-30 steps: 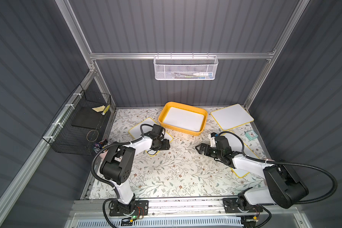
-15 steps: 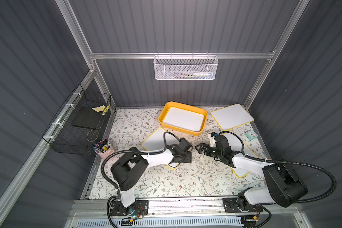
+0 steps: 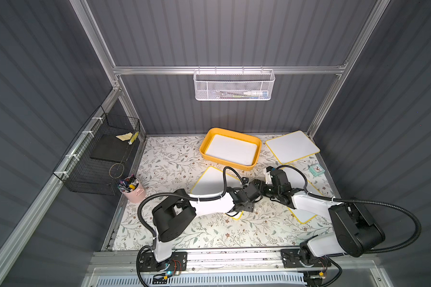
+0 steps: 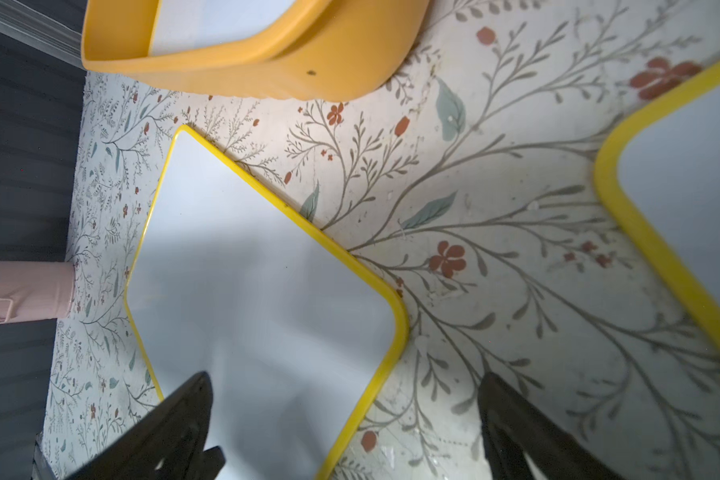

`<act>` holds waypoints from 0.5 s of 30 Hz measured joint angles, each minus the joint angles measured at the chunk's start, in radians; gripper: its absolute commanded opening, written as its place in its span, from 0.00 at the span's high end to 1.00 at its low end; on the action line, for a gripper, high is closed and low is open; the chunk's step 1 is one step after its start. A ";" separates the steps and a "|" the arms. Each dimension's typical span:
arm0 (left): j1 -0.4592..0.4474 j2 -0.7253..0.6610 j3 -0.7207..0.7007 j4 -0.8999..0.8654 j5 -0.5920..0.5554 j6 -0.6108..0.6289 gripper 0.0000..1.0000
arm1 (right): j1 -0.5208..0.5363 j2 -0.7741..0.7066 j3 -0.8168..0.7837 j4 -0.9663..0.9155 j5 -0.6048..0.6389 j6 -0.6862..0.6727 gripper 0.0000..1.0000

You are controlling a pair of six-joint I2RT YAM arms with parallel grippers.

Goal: Put the whiteboard into the storage box
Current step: Move the whiteboard to the center of the board.

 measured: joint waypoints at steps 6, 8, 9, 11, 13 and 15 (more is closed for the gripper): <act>0.088 -0.175 -0.128 0.016 -0.004 -0.016 0.26 | -0.005 0.000 0.000 0.002 -0.008 -0.002 0.01; 0.121 -0.223 -0.172 -0.014 -0.012 -0.037 0.25 | -0.007 0.000 0.002 0.000 -0.013 -0.007 0.01; 0.134 -0.245 -0.188 -0.040 -0.018 -0.050 0.25 | -0.007 0.003 0.006 -0.005 -0.015 -0.012 0.01; 0.157 -0.289 -0.217 -0.088 -0.034 -0.072 0.25 | -0.007 0.022 0.031 -0.016 -0.023 -0.027 0.01; 0.180 -0.357 -0.264 -0.133 -0.051 -0.093 0.22 | -0.007 0.061 0.073 -0.029 -0.037 -0.048 0.01; 0.201 -0.435 -0.320 -0.165 -0.063 -0.121 0.18 | -0.007 0.100 0.112 -0.043 -0.047 -0.066 0.01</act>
